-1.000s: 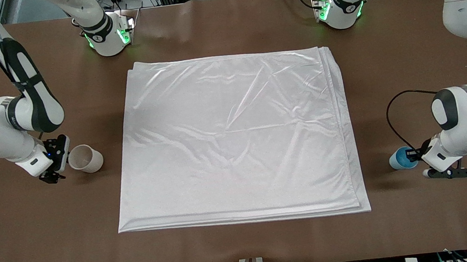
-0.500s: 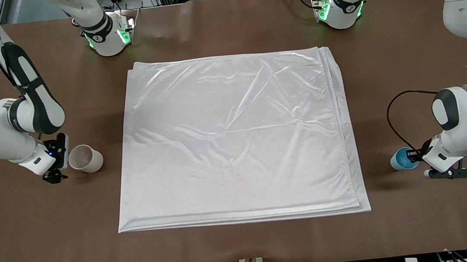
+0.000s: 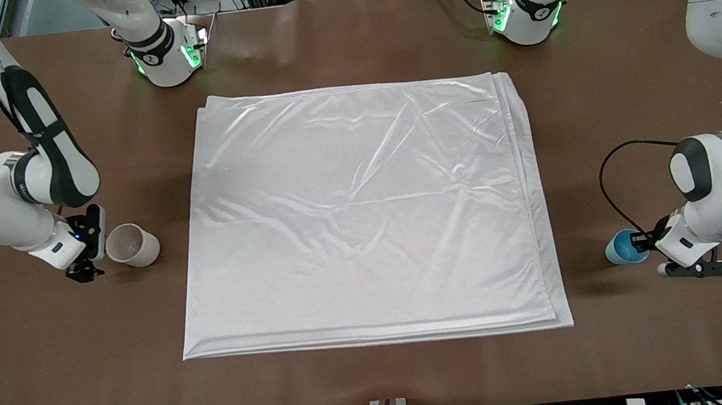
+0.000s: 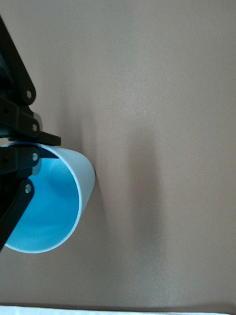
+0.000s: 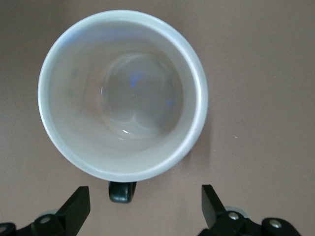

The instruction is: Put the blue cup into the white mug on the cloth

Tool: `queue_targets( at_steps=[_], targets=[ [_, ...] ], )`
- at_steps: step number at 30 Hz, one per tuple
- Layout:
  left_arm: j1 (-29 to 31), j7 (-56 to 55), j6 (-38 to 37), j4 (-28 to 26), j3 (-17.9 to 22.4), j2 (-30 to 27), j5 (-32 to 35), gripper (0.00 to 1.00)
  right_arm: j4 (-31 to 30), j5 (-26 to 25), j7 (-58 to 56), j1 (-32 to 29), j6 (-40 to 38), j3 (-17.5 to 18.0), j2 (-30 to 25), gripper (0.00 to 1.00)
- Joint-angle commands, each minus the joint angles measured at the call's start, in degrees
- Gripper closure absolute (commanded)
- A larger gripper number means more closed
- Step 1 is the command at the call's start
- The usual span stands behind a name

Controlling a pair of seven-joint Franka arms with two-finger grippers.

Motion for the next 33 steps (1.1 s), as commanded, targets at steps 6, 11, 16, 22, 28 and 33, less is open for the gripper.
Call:
queue_targets(
  at_steps=[6, 11, 16, 22, 28, 33],
  targets=[
    [0.37, -0.64, 0.06, -0.01, -0.34, -1.13, 0.25, 1.00, -2.20, -0.32, -0.81, -1.35, 2.84, 0.34, 0.19, 0.39],
    [-0.07, -1.86, 0.06, -0.01, -0.34, -1.66, 0.33, 1.00, -2.03, -0.05, -0.80, -1.35, 2.84, 0.43, 0.10, 0.62],
    [-0.16, -2.92, -0.02, -0.10, -0.43, -1.66, 0.33, 1.00, -2.11, 0.04, -0.72, -1.26, 2.75, 0.43, 0.19, 0.84],
    [-0.25, -3.01, -0.11, -0.10, -0.52, -1.66, 0.33, 1.00, -2.11, 0.21, -0.28, -1.26, 2.75, 0.52, -0.08, 1.00],
    [-0.16, -2.92, -0.11, -0.10, -0.52, -1.66, 0.33, 1.00, -1.50, 0.39, 0.87, -0.74, 2.22, 1.13, -2.00, 1.00],
    [-0.25, -3.01, -0.11, -0.10, -0.52, -1.57, 0.33, 1.00, -1.41, 0.39, 2.88, 0.49, 1.96, 2.62, -4.99, 1.00]
  ],
)
